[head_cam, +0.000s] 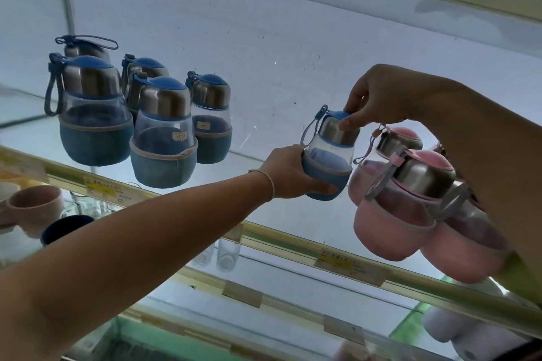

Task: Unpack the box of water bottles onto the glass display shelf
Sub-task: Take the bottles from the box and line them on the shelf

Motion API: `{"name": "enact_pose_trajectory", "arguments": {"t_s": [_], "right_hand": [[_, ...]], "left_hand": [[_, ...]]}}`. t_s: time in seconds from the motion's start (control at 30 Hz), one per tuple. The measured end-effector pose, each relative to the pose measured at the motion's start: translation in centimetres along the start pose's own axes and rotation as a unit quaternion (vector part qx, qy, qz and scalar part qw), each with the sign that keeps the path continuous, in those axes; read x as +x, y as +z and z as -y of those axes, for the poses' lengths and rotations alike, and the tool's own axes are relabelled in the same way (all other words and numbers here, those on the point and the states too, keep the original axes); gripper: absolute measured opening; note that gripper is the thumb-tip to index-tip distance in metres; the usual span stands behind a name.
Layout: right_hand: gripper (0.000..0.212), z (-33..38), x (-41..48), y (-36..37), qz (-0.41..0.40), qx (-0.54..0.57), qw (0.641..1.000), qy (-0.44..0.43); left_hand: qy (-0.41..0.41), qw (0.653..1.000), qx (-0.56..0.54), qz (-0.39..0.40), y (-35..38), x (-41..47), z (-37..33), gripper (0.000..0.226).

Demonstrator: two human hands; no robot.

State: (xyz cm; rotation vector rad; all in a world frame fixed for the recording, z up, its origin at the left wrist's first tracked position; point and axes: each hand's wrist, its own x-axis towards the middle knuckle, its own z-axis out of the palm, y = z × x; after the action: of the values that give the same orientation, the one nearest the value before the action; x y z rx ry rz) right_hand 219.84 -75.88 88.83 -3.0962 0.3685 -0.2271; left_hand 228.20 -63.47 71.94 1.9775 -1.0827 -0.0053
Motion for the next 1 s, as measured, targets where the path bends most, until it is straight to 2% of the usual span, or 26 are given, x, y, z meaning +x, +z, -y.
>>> {"name": "enact_pose_trajectory", "arguments": {"t_s": [0.63, 1.0], "right_hand": [[0.025, 0.0, -0.08, 0.45, -0.007, -0.046, 0.999, 0.001], [0.022, 0.26, -0.52, 0.67, -0.013, -0.041, 0.999, 0.016]], "left_hand": [[0.021, 1.0, 0.014, -0.004, 0.26, -0.38, 0.22, 0.071], [-0.003, 1.0, 0.026, 0.003, 0.18, -0.44, 0.13, 0.073]]}}
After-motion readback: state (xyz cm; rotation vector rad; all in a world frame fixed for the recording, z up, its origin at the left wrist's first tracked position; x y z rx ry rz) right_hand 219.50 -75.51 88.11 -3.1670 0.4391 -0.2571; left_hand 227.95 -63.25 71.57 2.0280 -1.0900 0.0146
